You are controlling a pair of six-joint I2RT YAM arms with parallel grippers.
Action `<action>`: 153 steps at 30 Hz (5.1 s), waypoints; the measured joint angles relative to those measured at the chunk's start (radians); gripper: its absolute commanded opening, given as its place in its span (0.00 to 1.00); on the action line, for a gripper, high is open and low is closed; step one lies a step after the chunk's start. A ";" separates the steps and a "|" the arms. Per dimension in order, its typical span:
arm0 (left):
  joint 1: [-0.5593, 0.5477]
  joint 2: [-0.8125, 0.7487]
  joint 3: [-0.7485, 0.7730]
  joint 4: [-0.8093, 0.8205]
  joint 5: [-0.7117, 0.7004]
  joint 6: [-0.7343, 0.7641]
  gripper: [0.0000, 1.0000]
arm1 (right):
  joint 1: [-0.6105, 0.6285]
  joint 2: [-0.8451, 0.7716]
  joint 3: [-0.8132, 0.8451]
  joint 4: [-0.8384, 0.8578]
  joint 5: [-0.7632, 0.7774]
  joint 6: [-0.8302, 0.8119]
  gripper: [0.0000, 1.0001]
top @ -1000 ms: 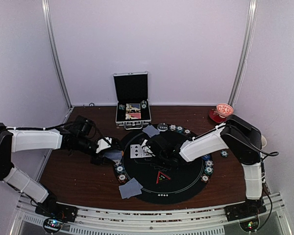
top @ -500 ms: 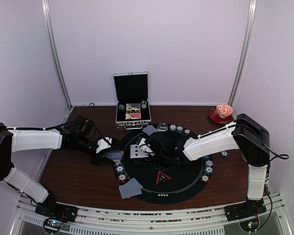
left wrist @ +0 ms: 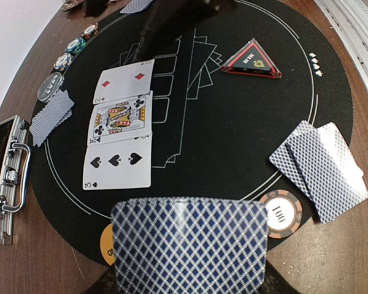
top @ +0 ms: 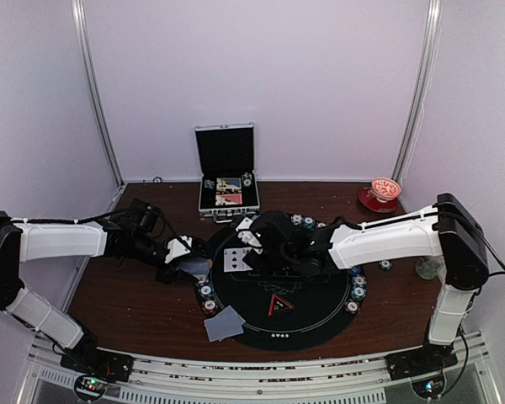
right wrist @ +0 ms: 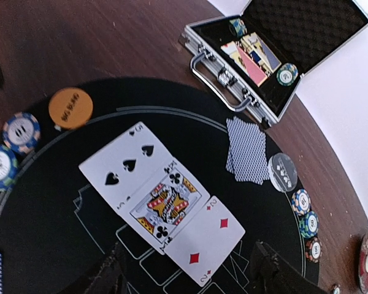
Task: Distribute texas hold em gaming equipment
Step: Flop the poker card in the community card area, then pick up the all-in button from the poker table mat, then place the all-in button in the small blind area.
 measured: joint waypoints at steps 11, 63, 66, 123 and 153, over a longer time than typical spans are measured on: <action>0.000 0.000 0.000 0.000 0.001 0.000 0.56 | 0.000 -0.100 -0.009 0.167 -0.291 0.415 0.90; 0.000 -0.002 0.000 -0.002 0.014 0.003 0.56 | 0.071 -0.098 -0.256 -0.161 -0.323 0.636 1.00; 0.000 -0.002 0.000 -0.002 0.014 0.003 0.56 | 0.076 -0.078 -0.243 -0.192 -0.310 0.620 0.98; 0.000 -0.002 0.000 -0.002 0.014 0.003 0.56 | -0.312 -0.272 -0.314 -0.278 -0.178 0.488 0.51; 0.000 -0.001 0.000 -0.002 0.014 0.003 0.56 | -0.313 -0.319 -0.428 -0.306 -0.172 0.544 0.54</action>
